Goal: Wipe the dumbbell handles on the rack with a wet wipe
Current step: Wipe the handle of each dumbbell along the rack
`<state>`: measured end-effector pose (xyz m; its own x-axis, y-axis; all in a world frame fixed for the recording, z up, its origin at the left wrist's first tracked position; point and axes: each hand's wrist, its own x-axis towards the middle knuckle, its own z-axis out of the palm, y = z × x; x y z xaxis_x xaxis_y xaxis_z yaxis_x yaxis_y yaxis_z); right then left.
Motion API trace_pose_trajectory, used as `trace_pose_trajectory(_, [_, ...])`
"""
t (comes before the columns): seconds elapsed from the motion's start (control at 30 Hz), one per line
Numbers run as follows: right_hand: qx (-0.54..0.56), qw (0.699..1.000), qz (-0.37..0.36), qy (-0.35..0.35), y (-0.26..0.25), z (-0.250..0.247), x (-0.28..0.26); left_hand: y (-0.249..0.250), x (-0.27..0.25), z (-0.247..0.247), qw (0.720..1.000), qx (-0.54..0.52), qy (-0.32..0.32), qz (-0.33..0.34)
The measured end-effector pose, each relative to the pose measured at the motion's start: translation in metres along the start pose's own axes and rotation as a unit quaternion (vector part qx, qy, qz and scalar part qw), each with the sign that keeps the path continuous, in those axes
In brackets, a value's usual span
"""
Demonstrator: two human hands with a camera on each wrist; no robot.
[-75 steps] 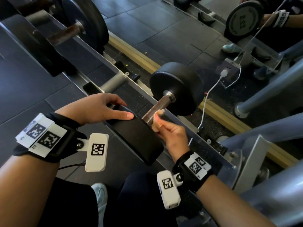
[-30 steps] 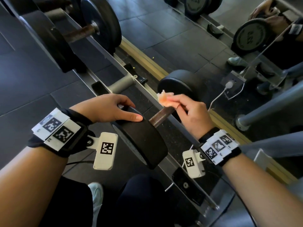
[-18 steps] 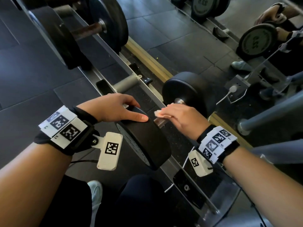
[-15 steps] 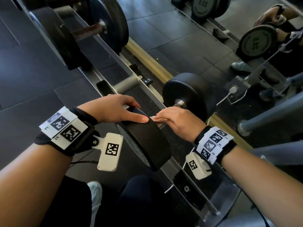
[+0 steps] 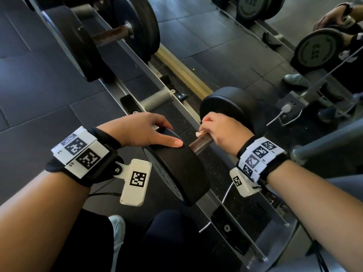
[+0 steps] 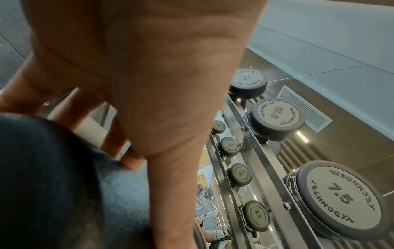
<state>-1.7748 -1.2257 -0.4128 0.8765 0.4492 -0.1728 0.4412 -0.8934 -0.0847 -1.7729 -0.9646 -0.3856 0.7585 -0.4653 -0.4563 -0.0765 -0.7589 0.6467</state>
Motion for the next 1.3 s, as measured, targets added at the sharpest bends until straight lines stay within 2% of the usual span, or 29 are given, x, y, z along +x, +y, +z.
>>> trace_pose_trajectory(0.2, [0.057,0.997,0.001,-0.053,-0.009,-0.006,0.004,0.001,0.0,0.0,1.0,-0.001,0.001,-0.005])
trace_pose_trajectory(0.37, [-0.008,0.995,0.001,-0.102,-0.012,-0.008,0.009,0.003,-0.002,0.0,1.0,-0.008,0.0,-0.005])
trace_pose_trajectory(0.53, [0.11,0.984,-0.013,-0.137,-0.025,0.001,0.01,0.003,-0.003,0.0,1.0,0.001,0.004,-0.007])
trace_pose_trajectory(0.6, [0.12,0.981,-0.018,-0.149,-0.023,0.0,0.01,0.003,-0.003,0.0,1.0,-0.001,0.002,-0.008])
trace_pose_trajectory(0.8, [0.023,0.993,0.01,-0.116,-0.007,-0.005,0.015,0.002,-0.004,0.001,1.0,-0.003,0.002,-0.008])
trace_pose_trajectory(0.93, [0.125,0.985,-0.041,-0.113,-0.031,0.008,0.011,0.004,-0.004,0.002,1.0,-0.002,0.001,-0.008])
trace_pose_trajectory(1.0, [0.13,0.982,-0.066,-0.123,-0.032,0.008,0.01,0.004,-0.004,0.002,1.0,-0.005,-0.001,-0.009])
trace_pose_trajectory(1.07, [0.104,0.985,-0.051,-0.13,-0.021,0.002,0.009,0.004,-0.005,0.002,1.0,-0.009,0.0,-0.01])
trace_pose_trajectory(1.2, [0.061,0.994,0.031,-0.09,-0.001,-0.004,0.009,0.002,-0.006,0.002,1.0,-0.014,0.003,-0.009])
trace_pose_trajectory(1.3, [0.104,0.992,0.011,-0.074,-0.014,0.006,0.005,0.002,-0.006,0.002,1.0,-0.014,0.002,-0.005])
